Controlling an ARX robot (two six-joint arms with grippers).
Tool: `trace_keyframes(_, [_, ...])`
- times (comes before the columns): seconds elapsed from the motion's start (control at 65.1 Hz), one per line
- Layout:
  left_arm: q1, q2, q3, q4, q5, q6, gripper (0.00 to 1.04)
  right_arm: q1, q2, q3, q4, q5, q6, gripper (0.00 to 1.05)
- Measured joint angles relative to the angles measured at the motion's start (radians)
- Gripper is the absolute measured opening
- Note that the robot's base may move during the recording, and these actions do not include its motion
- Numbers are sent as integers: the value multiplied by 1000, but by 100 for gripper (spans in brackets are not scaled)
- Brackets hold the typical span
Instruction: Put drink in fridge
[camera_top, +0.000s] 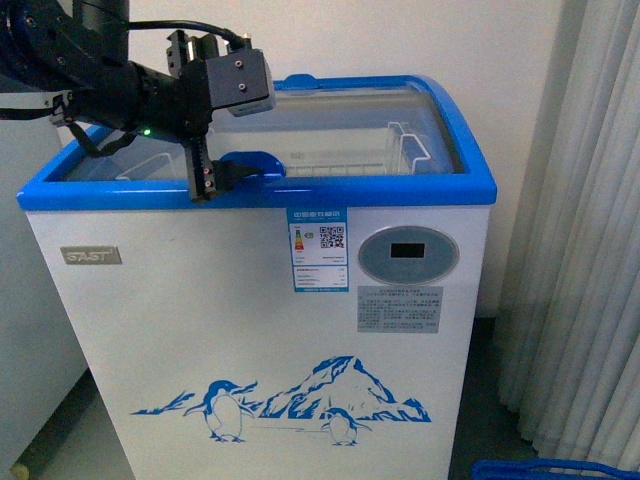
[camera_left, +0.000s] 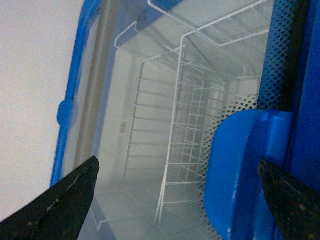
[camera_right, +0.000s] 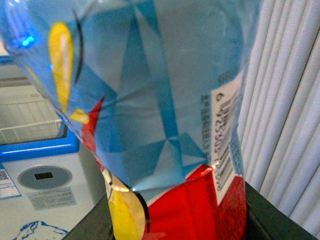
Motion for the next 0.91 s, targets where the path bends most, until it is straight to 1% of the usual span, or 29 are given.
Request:
trace_keyframes(0.092, [-5, 36, 69, -39, -2, 2, 97, 0, 0, 0, 0, 0, 0, 41])
trace_keyframes(0.169, [-5, 93, 171, -73, 2, 2, 97, 0, 0, 0, 0, 0, 0, 41])
trace_keyframes(0.246, [-5, 190, 344, -109, -16, -2, 97, 0, 0, 0, 0, 0, 0, 41])
trace_keyframes(0.307, [-5, 305, 558, -183, -59, -2, 97, 0, 0, 0, 0, 0, 0, 41])
trace_keyframes(0.322, [-5, 305, 558, -183, -59, -2, 97, 0, 0, 0, 0, 0, 0, 41])
trace_keyframes(0.399, [-4, 391, 704, -194, -97, -25, 97, 0, 0, 0, 0, 1, 0, 41])
trace_keyframes(0.445, [-5, 409, 730, -179, -112, -25, 97, 0, 0, 0, 0, 1, 0, 41])
trace_keyframes(0.461, [-6, 443, 772, -137, -167, -54, 97, 0, 0, 0, 0, -2, 0, 41])
trace_keyframes(0.476, [-6, 443, 772, -137, -167, -54, 97, 0, 0, 0, 0, -2, 0, 41])
trace_keyframes(0.522, [-5, 478, 818, -86, -240, -84, 97, 1, 0, 0, 0, -2, 0, 41])
trace_keyframes(0.537, [-5, 478, 818, -86, -240, -84, 97, 1, 0, 0, 0, -2, 0, 41])
trace_keyframes(0.583, [-3, 504, 847, -43, -293, -113, 97, 1, 0, 0, 0, 0, 0, 41])
trace_keyframes(0.599, [-3, 504, 847, -43, -293, -113, 97, 1, 0, 0, 0, 0, 0, 41])
trace_keyframes(0.614, [-2, 516, 863, -18, -320, -113, 97, 1, 0, 0, 0, 1, 0, 41])
trace_keyframes(0.629, [-1, 526, 875, 6, -339, -157, 97, 1, 0, 0, 0, 1, 0, 41])
trace_keyframes(0.706, [1, 541, 893, 40, -362, -199, 97, 1, 0, 0, 0, 0, 0, 41])
trace_keyframes(0.737, [-1, 548, 905, 71, -396, -219, 97, 1, 0, 0, 0, 0, 0, 41])
trace_keyframes(0.752, [-1, 548, 905, 71, -396, -219, 97, 1, 0, 0, 0, 0, 0, 41])
trace_keyframes(0.798, [1, 552, 933, 116, -504, -275, 97, 1, 0, 0, 0, -3, 0, 41])
trace_keyframes(0.844, [9, 551, 944, 134, -504, -275, 97, 1, 0, 0, 0, -2, 0, 41])
trace_keyframes(0.86, [17, 550, 959, 147, -557, -317, 97, 1, 0, 0, 0, 0, 0, 41])
trace_keyframes(0.906, [36, 541, 981, 160, -605, -338, 97, 1, 0, 0, 0, 3, 0, 41])
